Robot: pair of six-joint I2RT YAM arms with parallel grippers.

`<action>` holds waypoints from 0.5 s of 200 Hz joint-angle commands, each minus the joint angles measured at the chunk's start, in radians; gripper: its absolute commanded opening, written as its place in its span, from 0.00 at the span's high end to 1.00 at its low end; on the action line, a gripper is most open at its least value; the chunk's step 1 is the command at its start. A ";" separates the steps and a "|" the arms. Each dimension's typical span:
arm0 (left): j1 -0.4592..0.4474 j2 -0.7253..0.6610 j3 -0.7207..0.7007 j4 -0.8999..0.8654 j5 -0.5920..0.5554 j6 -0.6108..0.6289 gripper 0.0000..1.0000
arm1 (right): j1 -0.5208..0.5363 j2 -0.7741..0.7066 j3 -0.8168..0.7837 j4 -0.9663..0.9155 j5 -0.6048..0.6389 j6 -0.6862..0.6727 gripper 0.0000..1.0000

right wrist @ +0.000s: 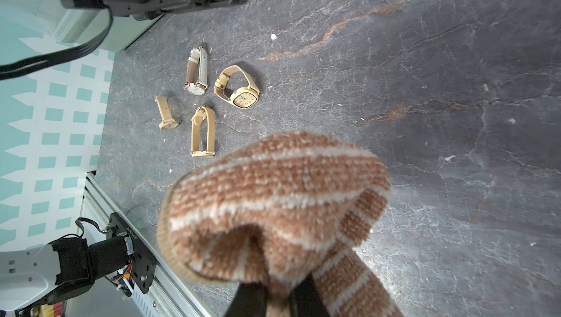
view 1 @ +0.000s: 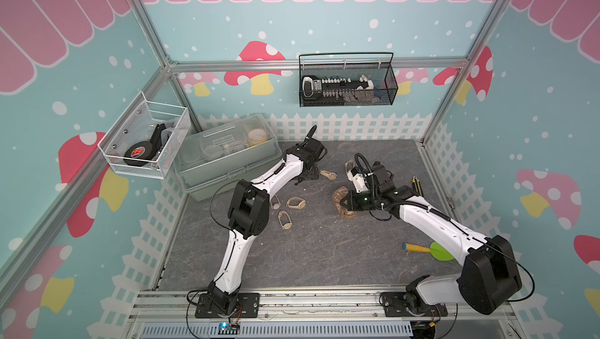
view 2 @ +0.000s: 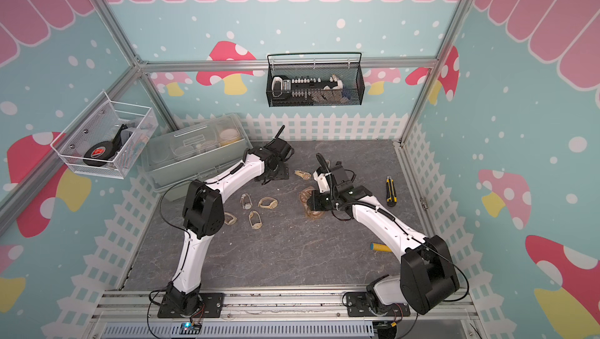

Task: Wipe the watch dial
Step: Pick up the watch at the center of the board.

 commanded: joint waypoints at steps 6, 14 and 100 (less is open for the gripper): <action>0.001 0.057 0.075 -0.012 -0.012 0.024 0.06 | 0.004 -0.009 0.008 -0.011 -0.016 0.014 1.00; 0.004 0.069 0.089 -0.011 -0.008 0.018 0.06 | 0.004 -0.009 0.006 -0.011 -0.016 0.014 1.00; 0.040 0.191 0.227 -0.011 0.043 -0.044 0.10 | 0.004 -0.030 -0.027 -0.011 -0.017 0.028 1.00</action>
